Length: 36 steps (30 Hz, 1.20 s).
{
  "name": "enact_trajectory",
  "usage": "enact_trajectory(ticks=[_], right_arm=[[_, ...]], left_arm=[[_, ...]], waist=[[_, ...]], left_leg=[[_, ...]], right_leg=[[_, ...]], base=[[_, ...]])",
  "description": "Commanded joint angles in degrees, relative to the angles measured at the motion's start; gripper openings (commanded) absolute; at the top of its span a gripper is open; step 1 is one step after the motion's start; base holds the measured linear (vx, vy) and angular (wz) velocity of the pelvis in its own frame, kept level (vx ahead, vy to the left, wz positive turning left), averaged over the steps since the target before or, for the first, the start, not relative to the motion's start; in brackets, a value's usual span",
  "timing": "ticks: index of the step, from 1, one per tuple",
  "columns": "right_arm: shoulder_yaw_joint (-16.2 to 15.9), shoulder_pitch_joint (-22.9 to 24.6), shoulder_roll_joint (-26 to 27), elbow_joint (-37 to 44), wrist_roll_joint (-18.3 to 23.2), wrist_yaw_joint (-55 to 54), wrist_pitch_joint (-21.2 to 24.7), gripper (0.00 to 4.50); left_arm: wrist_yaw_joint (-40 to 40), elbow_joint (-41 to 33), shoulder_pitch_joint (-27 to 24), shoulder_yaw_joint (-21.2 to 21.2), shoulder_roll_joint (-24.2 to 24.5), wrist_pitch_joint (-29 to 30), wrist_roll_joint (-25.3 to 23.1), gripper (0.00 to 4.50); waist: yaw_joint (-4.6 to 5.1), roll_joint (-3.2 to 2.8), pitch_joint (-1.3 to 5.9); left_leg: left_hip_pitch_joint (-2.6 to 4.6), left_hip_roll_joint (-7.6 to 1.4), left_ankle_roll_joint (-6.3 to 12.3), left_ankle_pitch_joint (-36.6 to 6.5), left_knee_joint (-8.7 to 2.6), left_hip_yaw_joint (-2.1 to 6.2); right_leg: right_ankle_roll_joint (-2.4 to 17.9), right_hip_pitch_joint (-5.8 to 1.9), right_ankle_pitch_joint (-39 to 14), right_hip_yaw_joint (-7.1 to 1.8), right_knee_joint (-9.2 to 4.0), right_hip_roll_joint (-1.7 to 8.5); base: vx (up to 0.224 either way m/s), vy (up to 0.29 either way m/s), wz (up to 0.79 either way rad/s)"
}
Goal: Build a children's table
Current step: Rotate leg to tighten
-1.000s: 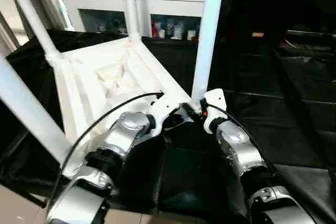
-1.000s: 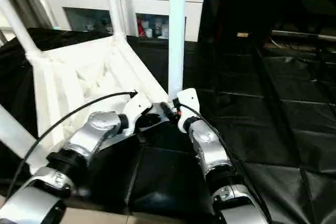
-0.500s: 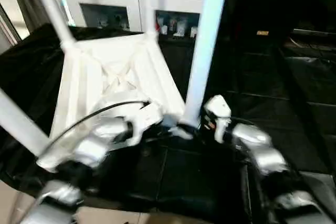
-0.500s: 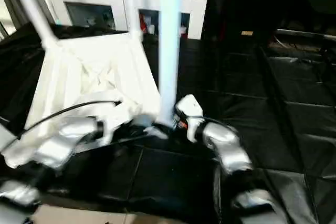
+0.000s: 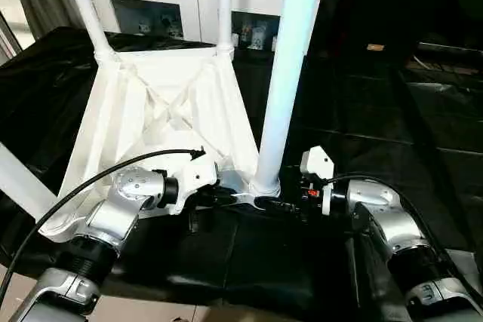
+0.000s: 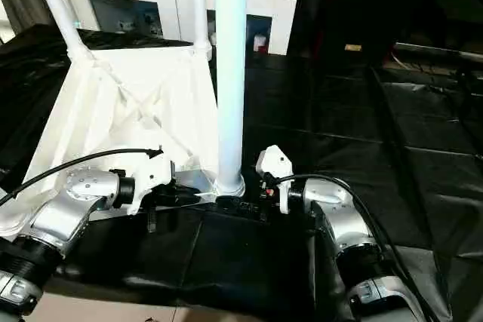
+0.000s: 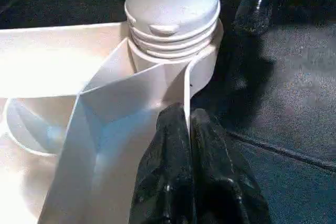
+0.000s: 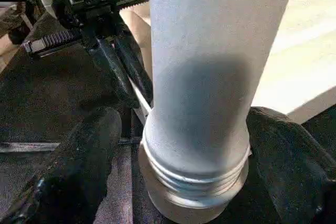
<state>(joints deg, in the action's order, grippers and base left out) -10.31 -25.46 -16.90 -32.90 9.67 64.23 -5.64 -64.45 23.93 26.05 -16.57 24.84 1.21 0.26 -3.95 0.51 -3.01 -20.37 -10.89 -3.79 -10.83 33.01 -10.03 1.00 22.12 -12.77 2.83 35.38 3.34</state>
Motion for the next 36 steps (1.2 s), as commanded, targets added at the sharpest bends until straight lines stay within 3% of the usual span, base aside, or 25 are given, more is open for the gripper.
enact_trajectory(ticks=[1, 14, 26, 28, 32, 36], right_arm=[[-0.2, -0.7, 0.6, -1.3, 0.2, 0.7, -0.2, 3.96], [-0.1, -1.5, 1.2, -3.4, -0.3, 1.1, -0.5, 2.79], [0.1, -1.8, 2.5, -5.7, -1.6, -2.1, -1.2, 2.67], [0.5, -1.8, 3.5, -6.8, -2.6, -6.0, -1.5, 2.67], [2.0, -1.2, 7.5, -9.1, -4.4, -17.5, -1.5, 2.66], [5.5, -2.5, 14.3, -12.9, -6.0, -37.6, 2.0, 2.66]], left_arm=[[-0.9, -0.1, -0.9, -0.9, 0.1, 0.3, 0.2, 0.0], [-1.3, 0.4, -0.5, -1.2, 0.3, 0.4, -0.3, 0.0], [-0.2, 2.3, 0.4, -1.5, 0.4, 0.7, -1.8, 0.0], [1.5, 3.1, 0.8, -1.4, -0.3, 1.9, -2.4, 0.0], [7.3, 6.0, 2.1, -0.3, -3.9, 5.2, -2.7, 0.0], [18.8, 11.4, 4.6, 1.4, -10.3, 8.2, -3.9, 0.0]], waist=[[-0.49, 0.47, 3.42], [-1.02, 0.41, 3.58], [-1.12, 0.04, 3.64], [-0.93, 0.08, 3.46], [-0.33, 0.07, 2.92], [0.31, -0.16, 2.84]], left_leg=[[-0.07, -2.45, 5.34, -5.1, -3.21, 0.5], [0.07, -2.51, 5.2, -4.8, -3.06, 0.44], [0.12, -2.46, 4.61, -5.6, -2.99, 0.5], [0.1, -2.42, 4.04, -6.5, -3.14, 0.51], [0.38, -2.28, 0.59, -11.3, -3.7, 0.79], [0.52, -2.17, -0.68, -13.4, -3.97, 1.04]], right_leg=[[14.3, -2.8, -0.3, -2.71, -3.35, 4.8], [15.3, -2.97, 2.0, -2.62, -2.98, 4.76], [15.4, -3.0, 1.9, -2.61, -2.94, 4.74], [15.1, -2.87, 0.1, -2.65, -3.16, 4.72], [12.6, -2.67, -12.7, -2.83, -4.43, 5.07], [10.5, -2.37, -17.5, -2.95, -4.98, 4.97]], base=[[0.0, 0.0, 0.0], [0.0, 0.0, 0.0], [0.0, 0.0, 0.0], [0.0, 0.0, 0.0], [0.0, 0.0, 0.0], [0.0, 0.0, 0.0]])
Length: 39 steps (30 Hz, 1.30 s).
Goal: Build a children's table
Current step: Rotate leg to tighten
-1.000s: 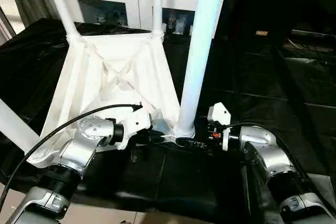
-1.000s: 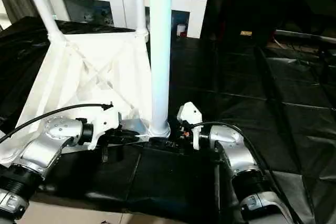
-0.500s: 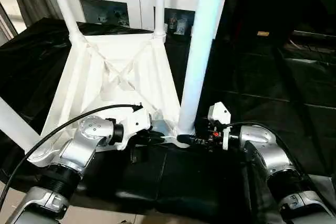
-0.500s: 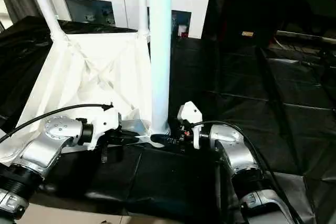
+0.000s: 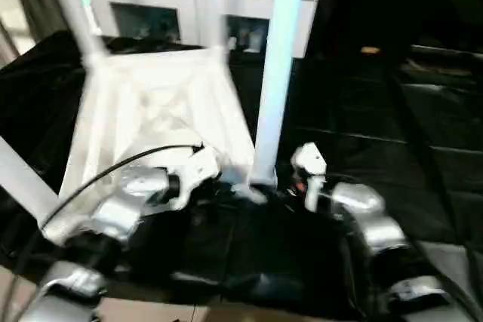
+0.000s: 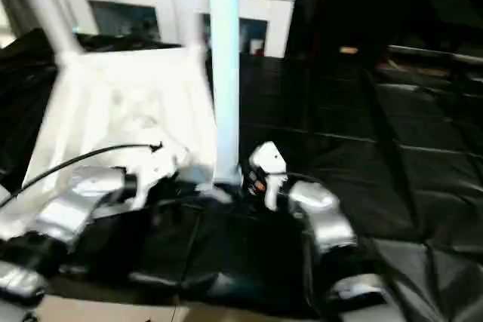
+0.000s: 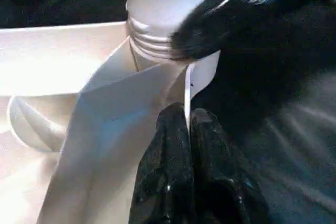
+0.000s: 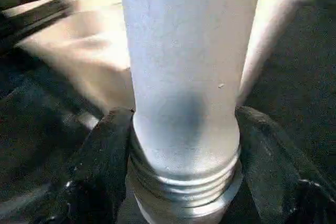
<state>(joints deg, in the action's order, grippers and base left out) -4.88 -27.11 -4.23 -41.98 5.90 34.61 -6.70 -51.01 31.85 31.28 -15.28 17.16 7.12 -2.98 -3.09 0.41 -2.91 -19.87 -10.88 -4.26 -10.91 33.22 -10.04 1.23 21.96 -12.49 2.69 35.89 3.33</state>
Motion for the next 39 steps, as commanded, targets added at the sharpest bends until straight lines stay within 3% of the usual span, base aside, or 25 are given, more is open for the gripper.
enact_trajectory(ticks=[1, 5, 9, 13, 15, 19, 20, 24, 25, 26, 30, 31, 32, 34, 35, 39], right_arm=[[0.4, -1.2, 2.3, -4.5, -2.5, -10.3, 3.3, 2.66], [2.6, -3.9, 5.7, -8.5, -3.2, -22.8, 4.7, 2.66], [2.0, -4.3, 6.4, -8.7, -4.4, -23.8, 4.6, 2.66], [2.3, -4.5, 6.8, -8.4, -3.9, -22.4, 3.3, 2.66], [2.5, -4.8, 6.5, -8.1, -3.3, -21.5, 2.2, 3.22], [2.0, -5.0, 5.4, -7.1, -3.6, -19.5, 0.6, 3.45], [1.6, -5.0, 4.6, -6.2, -3.6, -17.5, 0.3, 3.58], [0.8, -4.6, 2.2, -3.5, -3.0, -11.3, -0.5, 3.7], [0.1, -4.0, -0.3, -1.1, -1.7, -4.6, -1.6, 3.7], [-0.1, -3.9, -1.3, -0.4, -1.4, -2.2, -2.0, 3.7], [-1.3, -3.1, -4.8, 1.1, -1.1, 4.7, -5.0, 3.7], [-1.4, -2.8, -5.4, 1.6, -0.4, 6.8, -4.8, 3.7], [-1.9, -1.4, -7.8, 4.0, 2.7, 16.1, -3.2, 3.7], [-3.1, -0.1, -9.3, 6.6, 4.3, 22.1, -1.7, 3.7], [-3.1, -0.1, -9.3, 6.6, 4.3, 22.1, -1.7, 3.7], [-6.1, 1.4, -11.7, 8.3, 4.0, 29.1, -2.0, 3.7]], left_arm=[[7.0, 4.1, -0.2, 0.5, -3.4, 2.8, -0.7, 0.0], [15.2, 7.7, 2.0, 1.9, -8.1, 4.5, -1.4, 0.0], [14.8, 8.2, 2.3, 1.2, -8.9, 3.6, -1.7, 0.0], [12.2, 8.0, 2.1, -0.1, -8.1, 2.6, -2.8, 0.0], [10.8, 7.8, 2.0, -0.8, -7.4, 2.7, -3.0, 0.0], [9.5, 7.9, 2.0, -1.4, -6.2, 2.7, -3.6, 0.0], [8.7, 7.5, 1.9, -1.5, -5.6, 2.7, -3.6, 0.0], [6.3, 6.4, 1.4, -1.7, -4.1, 2.1, -3.4, 0.0], [3.4, 5.2, 0.6, -1.9, -2.4, 0.7, -2.9, 0.0], [1.7, 4.7, 0.3, -2.1, -1.7, -0.1, -2.6, 0.0], [-3.7, 2.4, -1.4, -2.5, 0.6, -2.5, -0.9, 0.0], [-5.3, 1.5, -1.9, -2.7, 1.2, -3.1, -0.3, 0.0], [-11.9, -2.2, -4.1, -3.4, 3.7, -5.7, 2.1, 0.0], [-14.1, -4.0, -4.9, -3.5, 5.0, -5.6, 3.0, 0.0], [-14.1, -4.0, -4.9, -3.5, 5.0, -5.6, 3.0, 0.0], [-20.1, -8.4, -6.6, -3.4, 7.9, -4.1, 5.8, 0.0]], waist=[[-0.4, -0.1, 2.7], [-0.28, -0.06, 2.74], [-0.63, -0.22, 3.07], [-0.64, -0.33, 3.07], [-0.6, -0.57, 3.06], [-0.63, -0.66, 3.16], [-0.7, -0.42, 3.21], [-0.85, -0.54, 3.29], [-0.84, -0.66, 3.26], [-0.89, -0.39, 3.34], [-0.98, -0.58, 3.23], [-1.02, -0.42, 3.25], [-1.3, -0.33, 3.41], [-1.38, -0.52, 3.52], [-1.83, -0.45, 3.54], [-2.53, -0.17, 3.62]], left_leg=[[-0.05, -2.13, -0.36, -13.1, -4.2, 0.96], [0.07, -1.94, -0.04, -14.1, -4.1, 1.0], [-0.38, -1.91, 1.13, -11.6, -3.98, 0.93], [-0.46, -1.88, 1.82, -12.0, -3.99, 0.89], [-0.37, -1.96, 1.69, -12.8, -4.11, 0.94], [-0.35, -2.08, 1.67, -12.6, -4.15, 0.92], [-0.41, -2.09, 1.85, -12.1, -4.11, 0.88], [-0.65, -2.11, 2.86, -10.4, -3.9, 0.8], [-0.56, -2.14, 2.9, -10.2, -3.97, 0.79], [-0.78, -2.21, 3.39, -10.2, -3.85, 0.83], [-0.54, -2.35, 3.87, -9.8, -3.92, 0.72], [-0.49, -2.34, 3.8, -10.0, -3.91, 0.72], [-0.64, -2.59, 4.4, -9.9, -3.86, 0.84], [-0.37, -2.62, 5.25, -8.4, -3.74, 0.6], [-0.33, -2.75, 6.04, -6.9, -3.6, 0.5], [-0.41, -2.83, 6.08, -5.9, -3.5, 0.36]], right_leg=[[10.0, -2.11, -18.0, -2.83, -5.58, 4.93], [9.1, -1.72, -20.3, -2.96, -6.03, 4.97], [9.1, -1.98, -14.6, -2.95, -5.54, 4.81], [9.2, -2.04, -14.4, -2.89, -5.61, 4.9], [8.9, -1.93, -15.7, -2.89, -5.74, 4.89], [9.5, -1.91, -14.4, -2.91, -5.66, 4.89], [9.8, -2.08, -13.1, -2.85, -5.55, 4.83], [10.7, -2.31, -9.4, -2.85, -5.2, 4.88], [11.0, -2.22, -9.0, -2.8, -5.18, 4.81], [11.0, -2.52, -8.1, -2.8, -5.05, 4.89], [11.8, -2.25, -7.0, -2.76, -4.95, 4.78], [12.0, -2.29, -7.4, -2.7, -5.03, 4.79], [12.4, -2.62, -6.2, -2.81, -4.75, 5.14], [13.1, -2.44, -2.7, -2.67, -4.43, 4.64], [13.8, -2.44, 0.4, -2.62, -4.06, 4.51], [14.7, -2.38, 2.5, -2.39, -3.59, 4.62]], base=[[0.0, 0.0, 0.0], [0.0, 0.0, 0.0], [0.0, 0.0, 0.0], [0.0, 0.0, 0.0], [0.0, 0.0, 0.0], [0.0, 0.0, 0.0], [0.0, 0.0, 0.0], [0.0, 0.0, 0.0], [0.0, 0.0, 0.0], [0.0, 0.0, 0.0], [0.0, 0.0, 0.0], [0.0, 0.0, 0.0], [0.0, 0.0, 0.0], [0.0, 0.0, 0.0], [0.0, 0.0, 0.0], [0.0, 0.0, 0.0]])
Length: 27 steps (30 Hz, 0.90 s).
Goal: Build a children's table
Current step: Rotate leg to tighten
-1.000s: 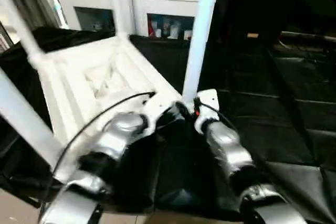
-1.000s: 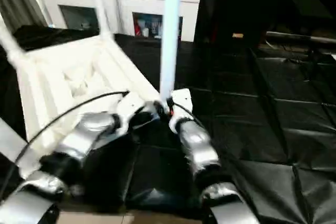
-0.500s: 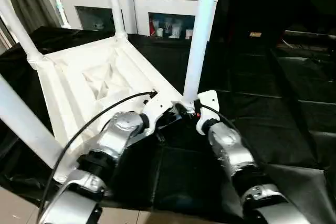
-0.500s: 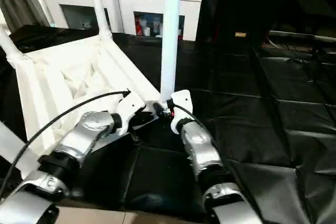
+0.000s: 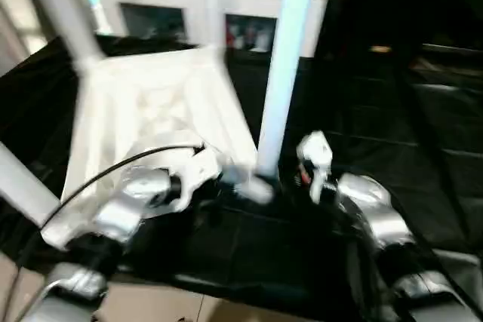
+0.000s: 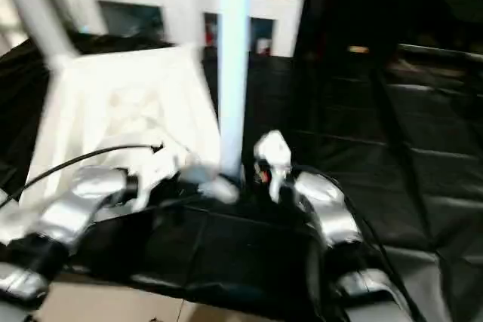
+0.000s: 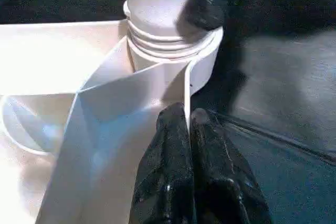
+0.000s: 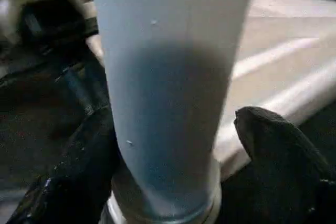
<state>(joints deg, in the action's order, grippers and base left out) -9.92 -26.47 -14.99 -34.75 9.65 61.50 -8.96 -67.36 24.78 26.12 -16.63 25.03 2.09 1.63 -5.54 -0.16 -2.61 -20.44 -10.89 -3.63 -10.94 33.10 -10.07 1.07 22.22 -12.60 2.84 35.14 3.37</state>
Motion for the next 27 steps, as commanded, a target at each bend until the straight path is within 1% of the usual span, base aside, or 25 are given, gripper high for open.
enact_trajectory(ticks=[1, 2, 4, 5, 7, 8, 10, 11, 12, 14, 15, 16, 18, 23, 27], right_arm=[[-1.2, 0.9, -1.1, 1.2, 0.2, 2.5, 0.2, 3.7], [-1.5, 1.0, -1.2, 1.3, 0.3, 3.2, 0.6, 3.7], [-1.8, 1.2, -1.3, 1.8, 0.7, 4.8, 1.6, 3.7], [-2.2, 1.2, -1.5, 1.8, 0.5, 5.7, 1.8, 3.7], [-2.6, 1.1, -1.7, 1.5, 0.0, 6.3, 2.0, 3.7], [-2.8, 1.1, -1.8, 1.2, -0.2, 6.5, 1.9, 3.56], [-2.9, 1.0, -2.0, 1.0, -0.4, 6.9, 2.0, 3.56], [-3.0, 1.0, -2.1, 1.0, -0.4, 7.2, 2.0, 3.28], [-3.0, 1.0, -2.2, 0.8, -0.5, 7.2, 2.0, 3.28], [-3.0, 0.9, -2.2, 0.5, -0.7, 7.3, 2.0, 3.1], [-2.8, 0.8, -2.2, 0.3, -0.7, 7.1, 2.0, 3.1], [-2.6, 0.6, -2.0, 0.1, -0.5, 7.2, 2.3, 2.89], [-2.4, 0.5, -1.9, 0.1, -0.4, 7.3, 2.5, 2.77], [-2.5, 0.5, -1.8, -0.3, -0.4, 7.7, 2.8, 2.66], [-2.7, 0.5, -1.7, -0.7, -0.6, 7.6, 2.8, 2.65]], left_arm=[[-4.1, -1.5, -1.5, -2.1, 0.2, 1.1, 1.3, 0.0], [-4.4, -1.7, -1.6, -2.1, 0.4, 1.0, 1.4, 0.0], [-5.1, -2.3, -1.9, -1.9, 0.8, 1.2, 1.9, 0.0], [-5.2, -2.5, -1.9, -1.8, 1.0, 1.0, 2.0, 0.0], [-5.2, -2.5, -1.9, -1.8, 1.0, 1.0, 1.8, 0.0], [-5.1, -2.4, -1.9, -1.8, 1.1, 0.9, 1.7, 0.0], [-5.1, -2.6, -1.9, -1.8, 1.1, 1.1, 1.8, 0.0], [-5.1, -2.6, -1.9, -1.7, 1.1, 1.2, 1.7, 0.0], [-5.0, -2.6, -1.9, -1.8, 1.1, 1.2, 1.7, 0.0], [-5.0, -2.3, -1.7, -1.7, 1.1, 1.2, 1.5, 0.0], [-5.0, -2.2, -1.6, -1.7, 1.1, 1.1, 1.5, 0.0], [-5.0, -2.1, -1.5, -1.6, 1.0, 1.0, 1.3, 0.0], [-4.9, -1.8, -1.4, -1.5, 1.0, 1.0, 1.2, 0.0], [-4.9, -1.8, -1.4, -1.8, 0.9, 1.2, 1.0, 0.0], [-5.4, -2.1, -1.5, -2.0, 1.1, 1.7, 1.0, 0.0]], waist=[[-0.05, 0.39, 3.25], [-0.04, 0.49, 3.17], [-0.11, 0.54, 3.03], [-0.21, 0.53, 3.03], [-0.32, 0.53, 3.09], [-0.36, 0.61, 3.12], [-0.4, 0.68, 3.15], [-0.42, 0.6, 3.15], [-0.41, 0.66, 3.18], [-0.43, 0.66, 3.19], [-0.47, 0.62, 3.22], [-0.46, 0.64, 3.24], [-0.46, 0.56, 3.25], [-0.5, 0.56, 3.28], [-0.59, 0.52, 3.36]], left_leg=[[0.12, -2.8, 5.39, -6.2, -3.41, 0.41], [0.22, -2.8, 5.1, -6.8, -3.48, 0.37], [0.2, -2.73, 4.57, -7.6, -3.57, 0.38], [0.3, -2.76, 4.26, -7.8, -3.61, 0.41], [0.29, -2.77, 4.07, -7.3, -3.55, 0.42], [0.21, -2.68, 4.09, -6.5, -3.51, 0.41], [0.19, -2.62, 4.19, -6.2, -3.46, 0.42], [0.17, -2.63, 4.24, -6.1, -3.43, 0.43], [0.17, -2.62, 4.29, -6.0, -3.4, 0.42], [0.18, -2.6, 4.36, -5.8, -3.37, 0.42], [0.2, -2.62, 4.35, -5.7, -3.36, 0.43], [0.18, -2.59, 4.36, -5.6, -3.33, 0.42], [0.2, -2.61, 4.35, -5.7, -3.34, 0.44], [0.18, -2.6, 4.25, -5.8, -3.3, 0.44], [0.19, -2.55, 4.47, -5.2, -3.18, 0.42]], right_leg=[[14.9, -2.64, 2.1, -2.52, -2.84, 4.59], [14.7, -2.55, 0.8, -2.55, -3.05, 4.63], [14.3, -2.58, -1.5, -2.64, -3.29, 4.75], [14.1, -2.56, -2.3, -2.66, -3.38, 4.77], [14.0, -2.6, -1.9, -2.7, -3.3, 4.79], [13.9, -2.66, -1.0, -2.69, -3.19, 4.71], [13.9, -2.7, -0.5, -2.66, -3.13, 4.74], [13.9, -2.7, -0.4, -2.65, -3.11, 4.74], [13.9, -2.73, -0.3, -2.63, -3.09, 4.72], [14.0, -2.73, -0.1, -2.63, -3.05, 4.72], [14.0, -2.74, -0.1, -2.62, -3.04, 4.74], [14.0, -2.76, 0.1, -2.63, -3.0, 4.7], [14.1, -2.75, 0.5, -2.57, -2.96, 4.63], [14.2, -2.79, 0.4, -2.58, -2.96, 4.67], [14.4, -2.83, 1.5, -2.57, -2.81, 4.62]], base=[[0.0, 0.0, 0.0], [0.0, 0.0, 0.0], [0.0, 0.0, 0.0], [0.0, 0.0, 0.0], [0.0, 0.0, 0.0], [0.0, 0.0, 0.0], [0.0, 0.0, 0.0], [0.0, 0.0, 0.0], [0.0, 0.0, 0.0], [0.0, 0.0, 0.0], [0.0, 0.0, 0.0], [0.0, 0.0, 0.0], [0.0, 0.0, 0.0], [0.0, 0.0, 0.0], [0.0, 0.0, 0.0]])
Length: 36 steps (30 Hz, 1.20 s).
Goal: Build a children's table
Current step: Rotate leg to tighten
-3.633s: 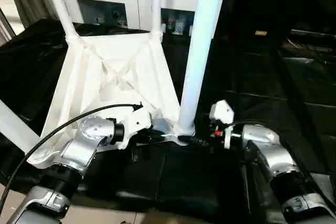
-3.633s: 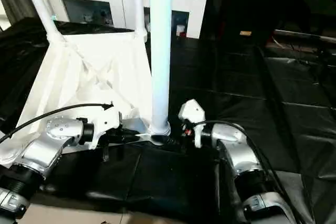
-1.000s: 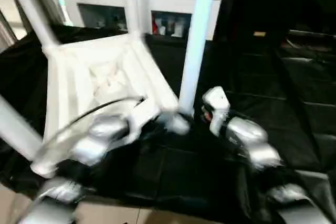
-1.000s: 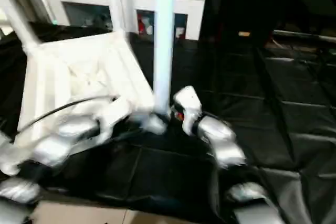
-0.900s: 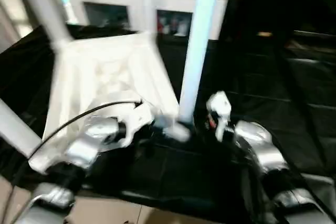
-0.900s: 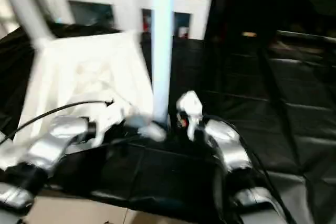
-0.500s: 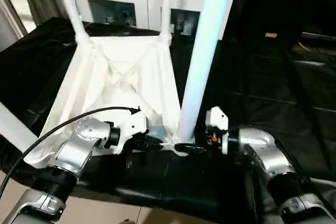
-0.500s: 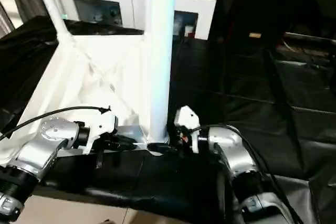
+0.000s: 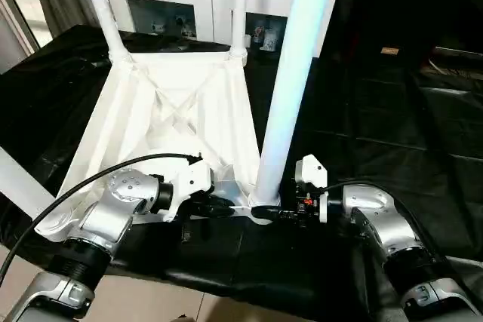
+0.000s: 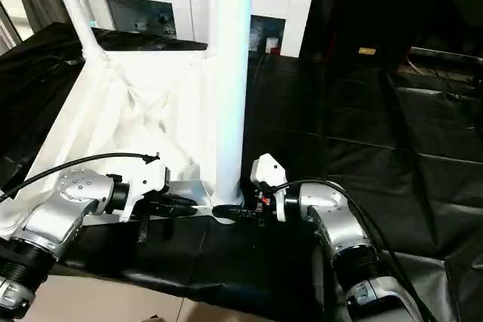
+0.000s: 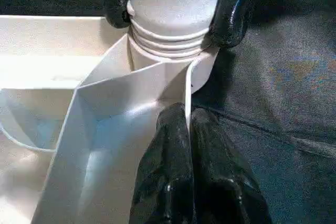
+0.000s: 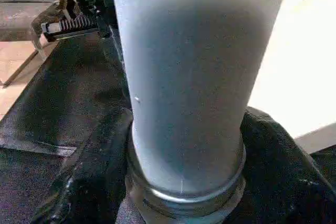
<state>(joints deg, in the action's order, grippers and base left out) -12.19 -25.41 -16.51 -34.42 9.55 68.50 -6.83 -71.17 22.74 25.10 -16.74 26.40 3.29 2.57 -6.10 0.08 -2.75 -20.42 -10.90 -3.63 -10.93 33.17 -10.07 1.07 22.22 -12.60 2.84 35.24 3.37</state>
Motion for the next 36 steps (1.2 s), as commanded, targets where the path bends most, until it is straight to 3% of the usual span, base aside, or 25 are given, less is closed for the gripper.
enact_trajectory(ticks=[1, 7, 11, 14, 18, 22, 25, 28, 30, 36], right_arm=[[-0.5, -0.5, -0.1, -1.0, -0.5, 0.6, 0.7, 2.65], [0.3, -1.1, 1.4, -3.4, -3.0, -6.9, 1.3, 2.65], [-0.1, -0.8, 3.1, -4.2, -5.3, -12.9, 1.7, 2.64], [1.2, -1.6, 6.5, -6.7, -7.5, -24.3, 2.8, 2.64], [5.0, -4.0, 12.4, -10.3, -7.5, -40.9, 7.1, 2.63], [6.9, -6.3, 16.5, -13.5, -7.9, -51.4, 9.5, 2.63], [5.7, -6.5, 17.3, -14.0, -9.3, -51.4, 8.9, 2.63], [6.0, -6.1, 18.0, -12.8, -8.1, -48.7, 7.8, 2.63], [6.9, -6.0, 18.0, -12.1, -6.8, -48.1, 7.7, 3.19], [8.0, -6.7, 16.5, -12.2, -6.0, -46.7, 6.4, 3.81]], left_arm=[[-1.6, -0.1, -0.5, -1.9, -0.2, 0.4, 0.0, 0.0], [1.3, 1.6, -0.2, -1.7, -1.0, 0.9, -1.3, 0.0], [8.4, 5.0, 1.5, -0.9, -3.3, 3.8, -3.6, 0.0], [14.9, 8.6, 3.3, 0.2, -6.6, 4.6, -4.5, 0.0], [23.6, 13.6, 6.4, 0.9, -10.9, 8.4, -6.2, 0.0], [32.2, 18.3, 9.4, 2.4, -15.5, 10.0, -7.1, 0.0], [32.9, 19.8, 10.3, 2.1, -16.6, 9.7, -7.5, 0.0], [32.4, 20.2, 10.6, 1.7, -17.1, 8.9, -7.8, 0.0], [31.3, 19.9, 10.4, 1.2, -16.7, 8.3, -7.9, 0.0], [27.5, 18.3, 9.3, 0.2, -15.1, 6.5, -8.0, 0.0]], waist=[[-0.01, 0.28, 3.5], [0.13, 0.1, 3.32], [0.95, 0.05, 2.59], [1.41, 0.13, 2.54], [2.4, -0.03, 2.34], [2.69, -0.06, 2.59], [2.44, 0.02, 2.77], [2.37, 0.01, 2.82], [2.28, 0.03, 2.79], [2.38, -0.03, 2.66]], left_leg=[[0.18, -2.57, 4.49, -5.1, -3.26, 0.45], [0.3, -2.52, 3.76, -6.5, -3.41, 0.46], [0.87, -2.48, 0.4, -13.5, -4.2, 0.75], [0.63, -2.35, -0.56, -14.0, -4.41, 1.05], [0.91, -2.11, -1.66, -16.5, -4.57, 1.18], [0.94, -2.15, -1.69, -16.2, -4.48, 1.24], [0.68, -2.14, -0.61, -15.0, -4.41, 1.12], [0.46, -2.13, 0.16, -14.0, -4.35, 1.04], [0.47, -2.09, 0.62, -13.7, -4.27, 0.95], [0.41, -2.27, 0.3, -14.9, -4.59, 1.08]], right_leg=[[14.4, -2.83, 1.6, -2.56, -2.9, 4.64], [14.4, -2.69, -0.2, -2.55, -3.15, 4.62], [11.6, -2.47, -15.3, -2.77, -4.75, 4.97], [9.6, -2.52, -19.4, -2.83, -5.2, 5.07], [8.1, -1.81, -24.7, -2.87, -5.85, 5.02], [8.2, -1.7, -22.8, -2.86, -5.89, 5.01], [8.9, -1.9, -18.2, -3.03, -5.55, 4.95], [9.4, -2.06, -16.2, -3.04, -5.4, 5.0], [9.6, -2.06, -16.2, -3.06, -5.46, 5.02], [9.0, -1.93, -18.8, -2.98, -5.67, 5.04]], base=[[0.0, 0.0, 0.0], [0.0, 0.0, 0.0], [-0.026, 0.0, 0.0], [0.0, 0.0, 0.0], [0.0, 0.0, 0.0], [0.0, 0.0, 0.0], [0.0, 0.0, 0.0], [0.0, 0.0, 0.0], [0.0, 0.0, 0.0], [0.0, 0.0, 0.0]])
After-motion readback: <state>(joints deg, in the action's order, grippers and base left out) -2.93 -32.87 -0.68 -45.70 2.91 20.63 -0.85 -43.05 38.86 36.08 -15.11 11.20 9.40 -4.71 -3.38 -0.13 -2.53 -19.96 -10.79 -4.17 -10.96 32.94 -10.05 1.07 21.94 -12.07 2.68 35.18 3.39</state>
